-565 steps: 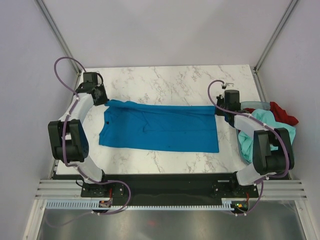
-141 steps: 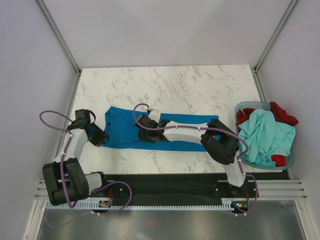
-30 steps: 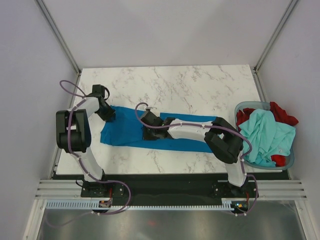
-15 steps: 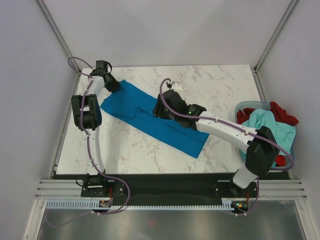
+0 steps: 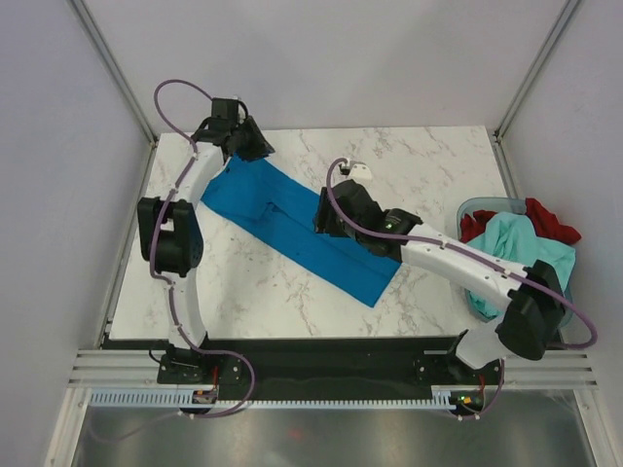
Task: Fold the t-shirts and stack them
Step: Fold the tshirt
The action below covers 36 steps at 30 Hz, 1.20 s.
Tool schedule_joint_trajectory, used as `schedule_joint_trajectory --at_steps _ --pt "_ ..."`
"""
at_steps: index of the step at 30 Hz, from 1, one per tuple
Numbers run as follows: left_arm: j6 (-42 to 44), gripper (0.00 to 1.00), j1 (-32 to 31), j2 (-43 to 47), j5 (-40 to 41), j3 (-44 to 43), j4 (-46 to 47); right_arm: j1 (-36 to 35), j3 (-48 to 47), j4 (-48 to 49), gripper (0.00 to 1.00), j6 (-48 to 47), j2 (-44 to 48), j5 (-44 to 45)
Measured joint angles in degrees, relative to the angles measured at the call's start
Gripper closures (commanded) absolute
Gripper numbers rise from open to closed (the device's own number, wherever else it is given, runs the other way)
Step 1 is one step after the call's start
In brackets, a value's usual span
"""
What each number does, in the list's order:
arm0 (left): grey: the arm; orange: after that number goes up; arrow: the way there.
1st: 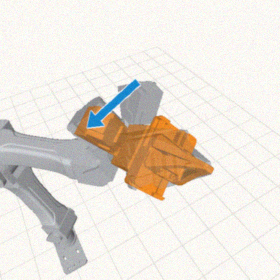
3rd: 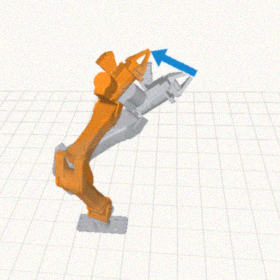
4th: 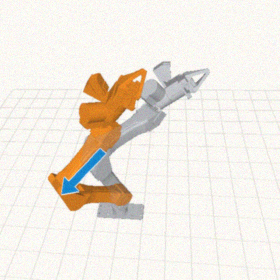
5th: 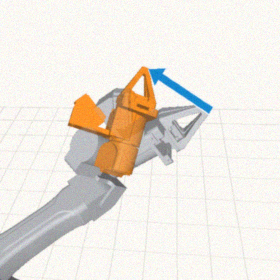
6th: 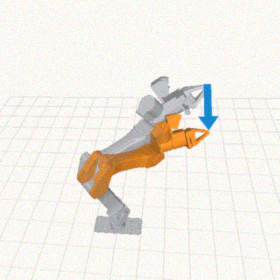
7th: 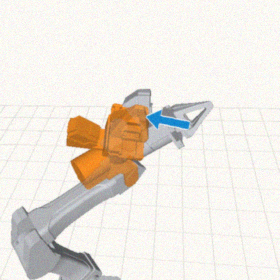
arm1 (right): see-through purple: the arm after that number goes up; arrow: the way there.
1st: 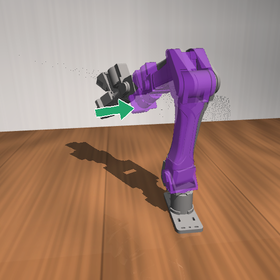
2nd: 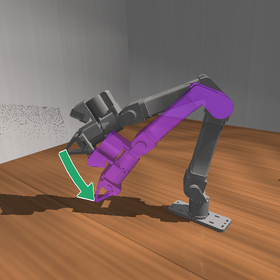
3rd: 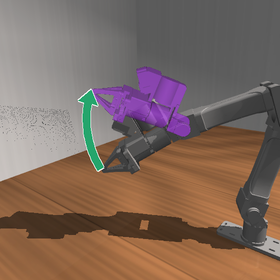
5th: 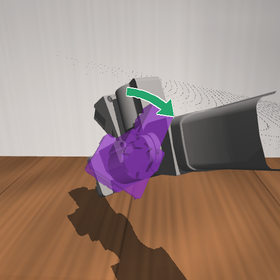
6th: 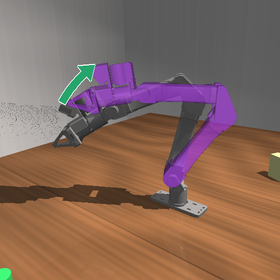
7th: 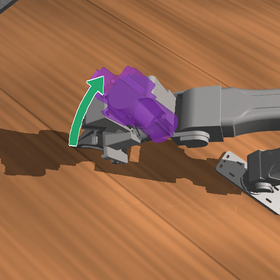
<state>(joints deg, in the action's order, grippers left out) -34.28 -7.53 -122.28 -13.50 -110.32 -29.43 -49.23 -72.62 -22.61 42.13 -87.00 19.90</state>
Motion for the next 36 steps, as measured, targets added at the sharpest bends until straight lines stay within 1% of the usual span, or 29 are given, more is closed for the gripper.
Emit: schedule_joint_trajectory --at_steps 4,6,8,12,13,16,18,20,23,26,31,34,36 --pt "-0.11 0.70 -7.17 11.34 0.26 11.26 3.04 0.87 2.75 -1.38 0.40 -0.42 6.60 0.44" --pt "-0.46 0.71 -10.45 14.99 0.44 16.96 4.76 1.81 3.85 -1.99 0.41 -0.61 9.57 0.57" --pt "-1.31 0.76 -13.53 17.49 0.17 23.56 7.10 2.78 5.09 -2.78 0.42 -0.90 12.76 0.76" --pt "-3.74 0.84 -19.23 18.08 -0.07 34.97 9.81 4.09 6.36 -5.14 0.42 -1.70 18.82 1.60" --pt "-4.11 0.90 -20.52 17.88 0.02 36.65 9.81 4.17 6.38 -5.62 0.42 -1.88 20.02 1.77" --pt "-5.44 0.96 -25.05 17.38 0.31 39.56 9.90 4.59 6.40 -6.36 0.42 -2.14 23.10 2.62" --pt "-6.45 0.98 -27.63 17.33 0.55 40.37 10.51 4.92 6.40 -6.97 0.42 -2.16 24.35 3.08" --pt "-7.41 0.98 -29.14 17.33 0.81 41.27 11.39 5.18 6.49 -7.45 0.42 -2.14 24.81 3.37" --pt "-9.31 0.98 -29.70 17.33 1.53 44.22 12.70 5.27 7.17 -8.31 0.42 -2.12 24.81 3.56" --pt "-11.54 0.98 -29.44 17.46 3.02 49.31 13.22 5.29 7.93 -8.98 0.42 -2.10 24.81 3.74" --pt "-14.84 0.98 -29.09 21.40 3.19 55.60 16.35 5.73 8.74 -9.62 0.42 -2.12 24.85 4.17" --pt "-15.43 0.98 -29.09 25.22 4.96 59.30 14.95 6.12 8.92 -9.94 0.42 -2.36 24.87 4.17" --pt "-15.43 0.98 -29.09 28.09 7.23 60.83 11.39 6.34 9.33 -10.03 0.42 -2.67 24.87 4.11"
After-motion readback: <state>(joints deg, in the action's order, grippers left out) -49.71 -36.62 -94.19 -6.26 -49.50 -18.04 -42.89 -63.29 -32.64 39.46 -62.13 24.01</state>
